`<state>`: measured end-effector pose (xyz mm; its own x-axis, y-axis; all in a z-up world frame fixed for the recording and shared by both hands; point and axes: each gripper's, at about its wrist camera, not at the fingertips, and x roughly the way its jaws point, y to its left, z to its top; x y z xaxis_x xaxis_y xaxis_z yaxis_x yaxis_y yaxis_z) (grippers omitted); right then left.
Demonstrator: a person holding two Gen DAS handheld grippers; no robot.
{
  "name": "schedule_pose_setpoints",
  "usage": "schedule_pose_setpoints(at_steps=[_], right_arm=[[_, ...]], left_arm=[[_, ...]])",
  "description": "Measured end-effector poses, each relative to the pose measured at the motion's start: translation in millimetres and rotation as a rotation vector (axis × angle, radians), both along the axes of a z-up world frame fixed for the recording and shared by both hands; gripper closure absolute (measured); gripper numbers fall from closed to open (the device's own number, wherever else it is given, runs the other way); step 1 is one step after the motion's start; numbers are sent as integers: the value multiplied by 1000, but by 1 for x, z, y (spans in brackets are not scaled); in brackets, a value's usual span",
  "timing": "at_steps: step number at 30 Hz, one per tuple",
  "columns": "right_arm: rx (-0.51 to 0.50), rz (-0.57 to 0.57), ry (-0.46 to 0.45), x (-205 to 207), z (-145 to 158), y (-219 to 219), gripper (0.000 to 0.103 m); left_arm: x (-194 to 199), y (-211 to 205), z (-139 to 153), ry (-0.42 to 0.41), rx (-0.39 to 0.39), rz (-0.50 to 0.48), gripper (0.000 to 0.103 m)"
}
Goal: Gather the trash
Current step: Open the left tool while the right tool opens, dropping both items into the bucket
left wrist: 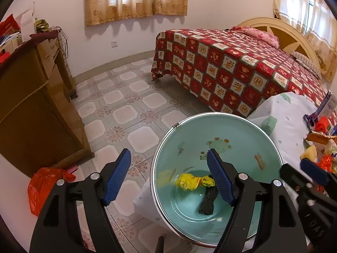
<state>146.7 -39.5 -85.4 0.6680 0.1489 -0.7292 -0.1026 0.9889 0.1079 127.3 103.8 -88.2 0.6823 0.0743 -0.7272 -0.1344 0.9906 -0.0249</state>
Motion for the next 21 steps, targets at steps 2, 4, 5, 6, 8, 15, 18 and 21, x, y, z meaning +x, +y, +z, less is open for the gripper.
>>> schedule_pose_setpoints(at_steps=[2,4,5,6,8,15,18,21], right_arm=[[-8,-9,-16,-3,6,-3,46],[-5,-17,-31,-5,12,-5,45],[-4,-24,-39,-8,15,-7,44],[-5,-30,-47,-9,17,-7,42],[-9,-46,-69,-13,24,-11,41],[1,-99,-96,-21,37,-29,41],[4,-129,-101,-25,39,-40,41],[2,-152,-100,-28,40,-50,41]], left_arm=[[-1,-1,2,-9,2,1,28],[-2,-2,3,-17,4,-2,27],[-2,-2,4,-23,4,-2,27],[-3,-3,5,-28,5,-2,26],[-4,-4,6,-36,5,-3,26],[-7,-6,9,-53,3,-9,26],[-10,-10,12,-73,3,-25,26],[-12,-19,14,-88,6,-57,26]])
